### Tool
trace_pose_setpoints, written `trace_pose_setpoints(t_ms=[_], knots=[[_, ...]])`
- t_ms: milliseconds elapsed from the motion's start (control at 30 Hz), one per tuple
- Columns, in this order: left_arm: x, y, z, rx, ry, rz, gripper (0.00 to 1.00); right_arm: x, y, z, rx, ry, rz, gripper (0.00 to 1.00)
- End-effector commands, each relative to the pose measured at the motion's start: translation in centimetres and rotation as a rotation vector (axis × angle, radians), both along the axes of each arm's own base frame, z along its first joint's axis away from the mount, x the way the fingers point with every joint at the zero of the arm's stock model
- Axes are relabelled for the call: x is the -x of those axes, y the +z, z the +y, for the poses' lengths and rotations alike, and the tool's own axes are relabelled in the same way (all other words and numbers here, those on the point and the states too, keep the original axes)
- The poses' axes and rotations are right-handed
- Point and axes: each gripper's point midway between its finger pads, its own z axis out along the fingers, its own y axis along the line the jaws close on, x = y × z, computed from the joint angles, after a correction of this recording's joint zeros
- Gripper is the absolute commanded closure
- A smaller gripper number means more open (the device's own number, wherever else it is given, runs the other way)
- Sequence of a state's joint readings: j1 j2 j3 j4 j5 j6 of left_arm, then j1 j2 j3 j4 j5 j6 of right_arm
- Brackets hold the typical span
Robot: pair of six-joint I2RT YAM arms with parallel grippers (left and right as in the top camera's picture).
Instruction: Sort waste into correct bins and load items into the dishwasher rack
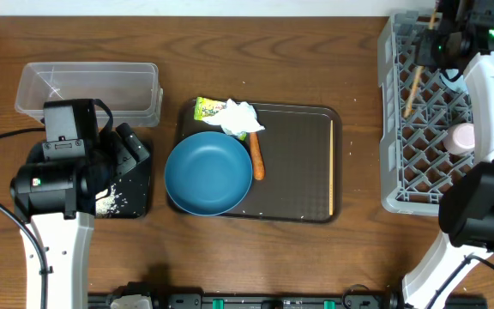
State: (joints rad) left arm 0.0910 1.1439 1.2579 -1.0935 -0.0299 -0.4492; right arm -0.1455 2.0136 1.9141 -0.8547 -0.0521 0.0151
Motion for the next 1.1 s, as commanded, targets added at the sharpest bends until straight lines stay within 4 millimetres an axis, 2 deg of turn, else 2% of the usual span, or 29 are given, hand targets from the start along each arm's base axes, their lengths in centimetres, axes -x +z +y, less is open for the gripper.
trace_pose_setpoints(t_ms=[0, 100, 133, 167, 267, 400, 467, 533, 667, 800, 1067], knots=[[-0.1, 0.5, 0.3, -0.004, 0.017, -0.014, 0.01, -0.4, -0.7, 0.2, 0.007, 0.023, 0.008, 0.7], [-0.1, 0.5, 0.3, -0.004, 0.017, -0.014, 0.01, -0.3, -0.8, 0.2, 0.006, 0.023, 0.015, 0.36], [-0.1, 0.5, 0.3, -0.004, 0.017, -0.014, 0.01, -0.1, -0.8, 0.2, 0.005, 0.023, 0.021, 0.3], [-0.1, 0.5, 0.3, -0.004, 0.017, -0.014, 0.01, 0.0, -0.8, 0.3, 0.002, 0.024, 0.025, 0.28], [-0.1, 0.5, 0.3, -0.004, 0.017, -0.014, 0.01, 0.9, 0.2, 2.2, -0.044, 0.068, 0.03, 0.24], [-0.1, 0.5, 0.3, -0.004, 0.017, -0.014, 0.01, 3.0, 3.0, 5.9, -0.17, 0.156, 0.021, 0.01], [-0.1, 0.5, 0.3, -0.004, 0.017, -0.014, 0.01, 4.6, 4.2, 7.9, -0.254, 0.179, 0.042, 0.01], [-0.1, 0.5, 0.3, -0.004, 0.017, -0.014, 0.01, 6.4, 4.4, 9.7, -0.315, 0.191, 0.097, 0.01], [-0.1, 0.5, 0.3, -0.004, 0.017, -0.014, 0.01, 9.8, 2.6, 13.4, -0.338, 0.234, 0.258, 0.01], [-0.1, 0.5, 0.3, -0.004, 0.017, -0.014, 0.01, 12.1, -0.7, 18.1, -0.305, 0.323, 0.374, 0.01], [-0.1, 0.5, 0.3, -0.004, 0.017, -0.014, 0.01, 15.7, -7.9, 21.5, -0.189, 0.214, 0.515, 0.01]])
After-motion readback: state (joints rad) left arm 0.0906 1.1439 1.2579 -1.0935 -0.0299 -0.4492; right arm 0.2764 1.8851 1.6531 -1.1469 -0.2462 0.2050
